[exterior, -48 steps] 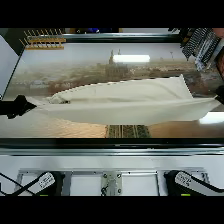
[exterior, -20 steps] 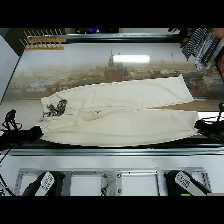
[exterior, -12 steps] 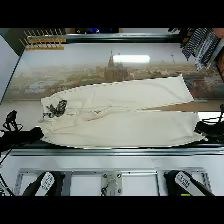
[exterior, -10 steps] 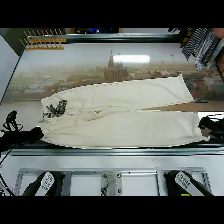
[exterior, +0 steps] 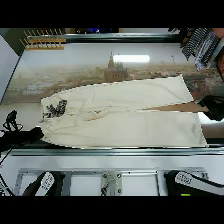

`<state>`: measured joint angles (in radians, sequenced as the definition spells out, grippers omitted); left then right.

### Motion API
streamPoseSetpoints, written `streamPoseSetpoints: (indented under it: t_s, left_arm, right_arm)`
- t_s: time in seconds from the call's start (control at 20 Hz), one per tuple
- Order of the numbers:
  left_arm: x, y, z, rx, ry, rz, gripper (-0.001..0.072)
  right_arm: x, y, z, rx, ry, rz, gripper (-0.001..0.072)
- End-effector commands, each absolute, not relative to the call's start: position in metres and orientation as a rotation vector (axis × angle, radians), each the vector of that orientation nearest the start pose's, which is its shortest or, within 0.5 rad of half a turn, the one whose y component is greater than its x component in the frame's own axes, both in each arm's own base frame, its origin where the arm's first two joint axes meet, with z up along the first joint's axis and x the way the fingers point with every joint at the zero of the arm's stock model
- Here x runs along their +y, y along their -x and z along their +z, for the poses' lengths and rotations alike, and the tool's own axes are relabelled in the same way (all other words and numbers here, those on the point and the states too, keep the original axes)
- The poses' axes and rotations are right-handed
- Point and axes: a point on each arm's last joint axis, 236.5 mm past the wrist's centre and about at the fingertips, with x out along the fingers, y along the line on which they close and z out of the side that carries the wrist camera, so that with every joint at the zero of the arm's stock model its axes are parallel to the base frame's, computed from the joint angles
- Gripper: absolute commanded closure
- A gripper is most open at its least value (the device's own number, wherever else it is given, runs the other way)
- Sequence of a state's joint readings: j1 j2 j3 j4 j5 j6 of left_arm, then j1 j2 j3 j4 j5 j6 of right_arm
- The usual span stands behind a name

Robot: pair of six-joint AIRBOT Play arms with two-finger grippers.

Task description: Fold the clothes and pants, and hang the long-sleeved shirts on hangers.

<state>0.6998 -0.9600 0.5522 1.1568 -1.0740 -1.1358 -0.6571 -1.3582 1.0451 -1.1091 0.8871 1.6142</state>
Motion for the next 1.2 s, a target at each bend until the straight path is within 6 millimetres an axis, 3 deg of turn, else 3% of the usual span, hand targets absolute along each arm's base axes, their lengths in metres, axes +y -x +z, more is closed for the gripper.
streamPoseSetpoints:
  t_s: [0.0,0.25,0.6,0.65,0.7,0.75,0.8,0.95,1.15]
  left_arm:
    - [0.088,-0.234,-0.071,1.254,0.536,0.135,0.069]
    - [0.088,-0.234,-0.071,1.254,0.537,0.135,0.069]
    - [0.088,-0.233,-0.071,1.256,0.537,0.134,0.069]
    - [0.087,-0.233,-0.071,1.257,0.538,0.133,0.069]
    - [0.087,-0.233,-0.071,1.257,0.538,0.133,0.0689]
    - [0.087,-0.233,-0.071,1.257,0.538,0.133,0.069]
    - [0.087,-0.233,-0.071,1.257,0.538,0.133,0.069]
    - [0.086,-0.232,-0.071,1.263,0.541,0.129,0.069]
    - [0.086,-0.232,-0.071,1.263,0.541,0.129,0.069]
  right_arm:
    - [-0.187,-0.421,-0.058,0.88,-1.032,-0.401,0.0129]
    - [-0.171,-0.45,-0.094,0.924,-1.006,-0.368,0.013]
    - [-0.148,-0.469,-0.117,0.949,-0.954,-0.348,0.0153]
    - [-0.148,-0.469,-0.117,0.948,-0.953,-0.348,0.0286]
    - [-0.148,-0.468,-0.116,0.949,-0.954,-0.347,0.0491]
    - [-0.147,-0.468,-0.114,0.951,-0.952,-0.342,0.064]
    - [-0.147,-0.466,-0.111,0.955,-0.938,-0.338,0.0684]
    - [-0.151,-0.453,-0.096,0.992,-0.848,-0.342,0.0685]
    - [-0.16,-0.41,-0.09,1.139,-0.743,-0.45,0.0685]
